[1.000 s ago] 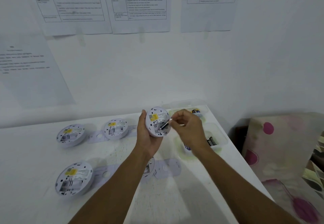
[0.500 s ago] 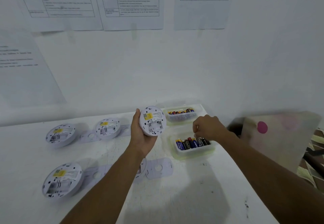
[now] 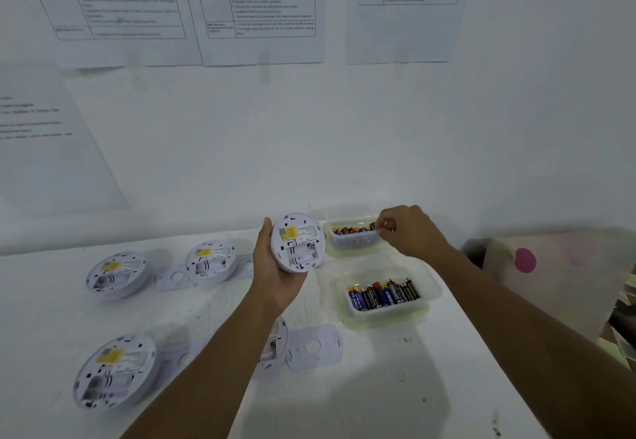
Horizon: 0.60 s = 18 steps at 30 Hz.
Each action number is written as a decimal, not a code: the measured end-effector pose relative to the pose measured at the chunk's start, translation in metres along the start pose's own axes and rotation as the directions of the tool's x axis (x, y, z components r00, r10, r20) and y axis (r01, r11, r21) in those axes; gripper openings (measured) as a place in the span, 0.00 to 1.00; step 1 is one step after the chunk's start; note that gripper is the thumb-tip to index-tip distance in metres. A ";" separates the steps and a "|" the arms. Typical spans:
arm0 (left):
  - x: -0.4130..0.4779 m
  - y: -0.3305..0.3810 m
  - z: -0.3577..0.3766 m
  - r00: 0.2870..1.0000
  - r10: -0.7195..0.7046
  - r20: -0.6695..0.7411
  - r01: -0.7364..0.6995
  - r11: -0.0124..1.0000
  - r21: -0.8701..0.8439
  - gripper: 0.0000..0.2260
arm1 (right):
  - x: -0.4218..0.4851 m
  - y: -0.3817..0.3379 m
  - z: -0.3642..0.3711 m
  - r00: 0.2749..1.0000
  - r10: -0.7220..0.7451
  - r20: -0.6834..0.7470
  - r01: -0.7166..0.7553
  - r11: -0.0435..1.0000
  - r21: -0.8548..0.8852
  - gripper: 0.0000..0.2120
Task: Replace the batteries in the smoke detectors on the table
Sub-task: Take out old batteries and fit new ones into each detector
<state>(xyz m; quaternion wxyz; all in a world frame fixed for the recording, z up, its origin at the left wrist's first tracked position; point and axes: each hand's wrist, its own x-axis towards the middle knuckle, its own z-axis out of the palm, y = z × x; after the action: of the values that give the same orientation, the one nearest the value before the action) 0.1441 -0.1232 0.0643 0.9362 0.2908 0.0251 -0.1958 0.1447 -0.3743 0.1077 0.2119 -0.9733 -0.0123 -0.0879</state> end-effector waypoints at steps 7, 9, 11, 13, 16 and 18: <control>0.023 0.010 -0.002 0.999 -0.020 -0.032 0.019 1.000 -0.020 0.33 | 0.059 0.008 0.011 0.987 0.137 0.088 -0.129 0.987 -0.091 0.04; 0.030 0.010 -0.003 0.999 -0.028 -0.041 0.027 0.999 -0.018 0.32 | 0.070 0.010 0.017 0.984 0.149 0.102 -0.132 0.979 -0.154 0.03; 0.036 0.009 -0.004 0.998 -0.039 -0.040 0.039 0.999 -0.020 0.32 | 0.078 0.010 0.023 0.985 0.131 0.113 -0.097 0.959 -0.267 0.03; 0.041 0.009 -0.005 0.998 -0.045 -0.038 0.044 0.999 -0.020 0.32 | 0.084 0.009 0.029 0.988 0.095 0.125 -0.036 0.913 -0.407 0.08; 0.047 0.009 -0.009 0.998 -0.043 -0.051 0.043 0.999 -0.011 0.32 | 0.089 0.004 0.036 0.985 0.105 0.140 -0.017 0.852 -0.523 0.10; 0.049 0.010 -0.012 0.997 -0.043 -0.059 0.042 0.999 -0.009 0.32 | 0.091 0.002 0.040 0.982 0.131 0.137 -0.033 0.829 -0.559 0.08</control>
<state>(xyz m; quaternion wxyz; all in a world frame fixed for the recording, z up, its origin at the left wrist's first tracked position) 0.1941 -0.1266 0.0519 0.9318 0.2923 0.0598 -0.2068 0.2414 -0.3610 0.0868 -0.0773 -0.9963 0.0376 0.0046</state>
